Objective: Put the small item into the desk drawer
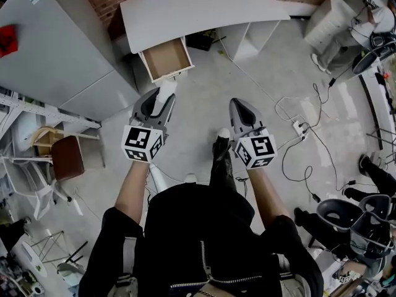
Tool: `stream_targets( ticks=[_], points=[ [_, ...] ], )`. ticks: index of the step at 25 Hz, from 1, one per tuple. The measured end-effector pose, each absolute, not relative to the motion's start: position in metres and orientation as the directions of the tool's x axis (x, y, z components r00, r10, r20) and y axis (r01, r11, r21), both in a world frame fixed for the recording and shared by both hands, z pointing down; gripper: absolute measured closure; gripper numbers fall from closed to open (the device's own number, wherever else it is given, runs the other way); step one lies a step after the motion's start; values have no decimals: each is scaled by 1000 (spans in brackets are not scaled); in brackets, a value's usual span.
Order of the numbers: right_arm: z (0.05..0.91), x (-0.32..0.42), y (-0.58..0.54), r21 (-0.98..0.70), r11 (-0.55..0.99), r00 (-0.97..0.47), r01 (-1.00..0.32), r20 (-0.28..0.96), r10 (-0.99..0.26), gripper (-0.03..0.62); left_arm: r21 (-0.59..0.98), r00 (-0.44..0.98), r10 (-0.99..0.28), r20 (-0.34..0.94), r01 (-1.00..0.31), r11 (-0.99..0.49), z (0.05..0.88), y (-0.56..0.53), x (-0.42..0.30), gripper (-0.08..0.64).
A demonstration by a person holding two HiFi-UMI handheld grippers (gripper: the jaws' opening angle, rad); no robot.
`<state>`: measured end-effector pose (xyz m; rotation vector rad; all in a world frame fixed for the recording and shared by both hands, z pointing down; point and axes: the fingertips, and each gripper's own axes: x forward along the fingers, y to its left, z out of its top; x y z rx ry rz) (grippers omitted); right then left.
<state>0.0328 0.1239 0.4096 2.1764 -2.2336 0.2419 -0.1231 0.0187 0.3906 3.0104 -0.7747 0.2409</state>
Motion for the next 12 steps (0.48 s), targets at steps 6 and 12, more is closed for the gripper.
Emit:
stream_targets(
  ticks=[6, 12],
  points=[
    [430, 81, 45, -111, 118, -132, -987, 128, -983, 588, -17, 827, -534, 178, -540, -842, 406, -39, -75, 391],
    [408, 135, -47, -72, 279, -286, -958, 119, -951, 588, -25, 750, -645, 147, -649, -761, 390, -106, -28, 391]
  ],
)
